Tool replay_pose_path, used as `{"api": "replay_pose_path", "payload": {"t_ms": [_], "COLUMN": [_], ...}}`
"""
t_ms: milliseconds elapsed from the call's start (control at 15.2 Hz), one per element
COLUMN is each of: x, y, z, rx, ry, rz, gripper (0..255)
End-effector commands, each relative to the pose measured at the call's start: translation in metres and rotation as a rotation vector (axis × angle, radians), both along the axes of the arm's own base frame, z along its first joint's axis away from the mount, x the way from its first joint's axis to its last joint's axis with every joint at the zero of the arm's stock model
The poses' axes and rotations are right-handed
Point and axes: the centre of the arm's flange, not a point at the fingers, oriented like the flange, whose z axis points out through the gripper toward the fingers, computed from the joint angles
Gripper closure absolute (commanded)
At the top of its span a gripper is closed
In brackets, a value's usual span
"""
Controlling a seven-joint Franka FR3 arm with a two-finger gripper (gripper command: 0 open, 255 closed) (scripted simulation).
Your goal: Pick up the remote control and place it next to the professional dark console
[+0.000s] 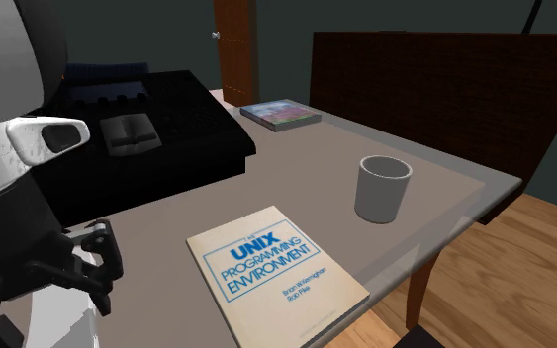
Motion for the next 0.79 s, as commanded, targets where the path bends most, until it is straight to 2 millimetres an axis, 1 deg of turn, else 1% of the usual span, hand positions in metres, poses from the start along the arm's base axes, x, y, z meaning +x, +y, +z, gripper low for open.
{"api": "replay_pose_path", "payload": {"t_ms": [0, 330, 726], "x": [0.0, 0.0, 0.0], "y": [-0.001, -0.001, -0.001], "z": [-0.01, -0.036, -0.036], "rx": [0.0, 0.0, 0.0], "ry": [-0.001, -0.001, -0.001], "rz": [0.0, 0.0, 0.0], "gripper": [255, 255, 255]}}
